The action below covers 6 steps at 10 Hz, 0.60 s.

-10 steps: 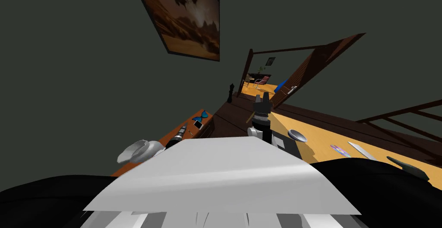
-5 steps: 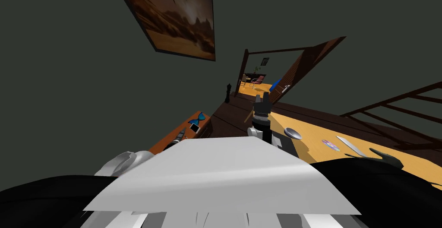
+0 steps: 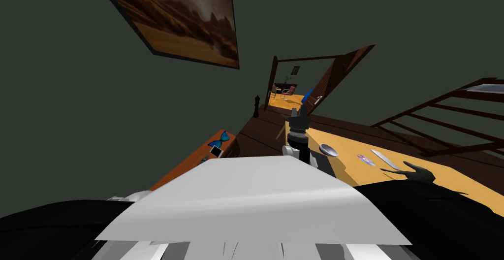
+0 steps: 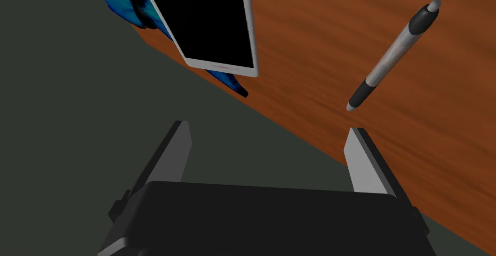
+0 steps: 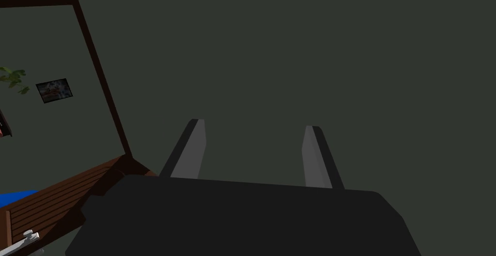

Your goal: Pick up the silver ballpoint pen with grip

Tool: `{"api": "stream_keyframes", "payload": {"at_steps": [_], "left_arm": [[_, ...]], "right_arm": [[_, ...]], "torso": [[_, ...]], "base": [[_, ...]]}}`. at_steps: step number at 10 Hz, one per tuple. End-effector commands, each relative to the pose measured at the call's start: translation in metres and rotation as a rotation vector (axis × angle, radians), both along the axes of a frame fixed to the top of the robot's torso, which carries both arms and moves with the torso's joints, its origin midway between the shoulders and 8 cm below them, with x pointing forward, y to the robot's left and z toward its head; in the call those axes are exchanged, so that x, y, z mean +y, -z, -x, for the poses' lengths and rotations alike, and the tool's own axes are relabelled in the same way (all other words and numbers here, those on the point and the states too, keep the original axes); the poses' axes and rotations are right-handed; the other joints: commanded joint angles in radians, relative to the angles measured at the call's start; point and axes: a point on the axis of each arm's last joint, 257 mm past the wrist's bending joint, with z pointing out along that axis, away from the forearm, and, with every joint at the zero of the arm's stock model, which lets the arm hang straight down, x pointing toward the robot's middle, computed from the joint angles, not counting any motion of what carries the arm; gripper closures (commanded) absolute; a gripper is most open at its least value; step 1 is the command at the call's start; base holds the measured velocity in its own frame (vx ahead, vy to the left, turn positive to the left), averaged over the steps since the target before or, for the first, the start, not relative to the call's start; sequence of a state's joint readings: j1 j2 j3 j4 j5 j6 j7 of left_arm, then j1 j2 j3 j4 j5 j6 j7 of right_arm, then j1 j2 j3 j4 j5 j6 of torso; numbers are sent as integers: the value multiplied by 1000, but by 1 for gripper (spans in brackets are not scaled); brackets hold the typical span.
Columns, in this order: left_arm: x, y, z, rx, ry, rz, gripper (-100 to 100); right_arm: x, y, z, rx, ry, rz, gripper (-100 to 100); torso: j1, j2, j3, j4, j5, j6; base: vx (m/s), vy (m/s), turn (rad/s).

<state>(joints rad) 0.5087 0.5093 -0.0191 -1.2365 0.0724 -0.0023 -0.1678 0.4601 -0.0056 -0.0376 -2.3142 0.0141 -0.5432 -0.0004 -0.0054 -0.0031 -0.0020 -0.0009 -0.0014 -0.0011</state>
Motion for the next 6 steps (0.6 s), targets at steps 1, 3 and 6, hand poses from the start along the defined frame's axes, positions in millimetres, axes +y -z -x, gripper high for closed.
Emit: {"api": "stream_keyframes", "payload": {"at_steps": [1, 3, 6], "left_arm": [[4, 6, 11, 37, -8, -4, -100], [19, 25, 46, 139, -31, -16, -100], [37, 43, 89, 249, -63, -33, -100]], "right_arm": [[0, 0, 0, 0, 0, 0, 0], [0, 0, 0, 0, 0, 0, 0], [0, 0, 0, 0, 0, 0, 0]], "torso": [[0, 0, 0, 0, 0, 0], [1, 1, 0, 0, 0, 0], [0, -2, -1, 0, 0, 0]], "base": [[55, -33, -44], [71, -43, -116], [88, -44, -88]]}}
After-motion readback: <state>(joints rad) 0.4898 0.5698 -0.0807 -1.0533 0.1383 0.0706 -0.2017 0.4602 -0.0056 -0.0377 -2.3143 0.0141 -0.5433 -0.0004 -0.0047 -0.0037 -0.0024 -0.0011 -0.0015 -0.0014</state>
